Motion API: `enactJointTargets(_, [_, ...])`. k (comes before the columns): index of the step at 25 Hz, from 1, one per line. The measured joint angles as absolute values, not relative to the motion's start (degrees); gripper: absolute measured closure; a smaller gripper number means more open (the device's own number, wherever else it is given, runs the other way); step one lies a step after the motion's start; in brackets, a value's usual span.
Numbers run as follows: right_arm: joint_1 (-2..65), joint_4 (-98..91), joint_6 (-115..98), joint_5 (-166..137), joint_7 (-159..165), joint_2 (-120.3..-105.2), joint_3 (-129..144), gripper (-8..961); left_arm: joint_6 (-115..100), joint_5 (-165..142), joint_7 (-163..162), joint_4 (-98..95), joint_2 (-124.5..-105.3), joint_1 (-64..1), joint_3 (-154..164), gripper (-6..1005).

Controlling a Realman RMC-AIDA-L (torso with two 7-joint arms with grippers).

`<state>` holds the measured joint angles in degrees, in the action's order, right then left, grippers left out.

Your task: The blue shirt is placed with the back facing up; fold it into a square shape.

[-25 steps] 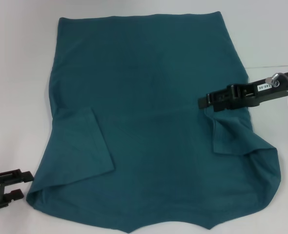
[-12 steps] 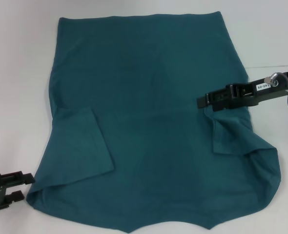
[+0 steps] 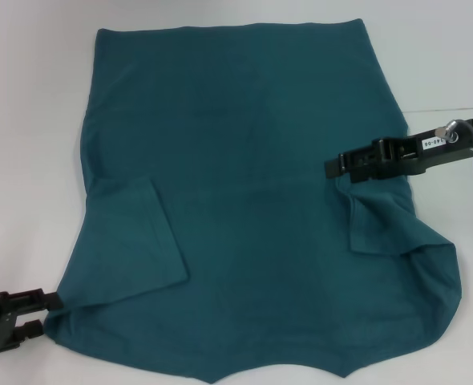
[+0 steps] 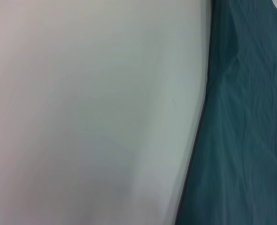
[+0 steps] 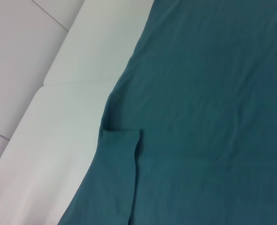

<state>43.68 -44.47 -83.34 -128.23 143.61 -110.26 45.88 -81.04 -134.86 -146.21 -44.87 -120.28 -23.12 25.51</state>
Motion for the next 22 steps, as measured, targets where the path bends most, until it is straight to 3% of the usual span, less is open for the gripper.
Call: enactJointTargets(22, [43.6,-44.5,-83.3,-128.2,143.4,-110.13,45.8,267,-81.9,-133.8,-144.3,-41.4,-120.56,-25.6,25.7,434])
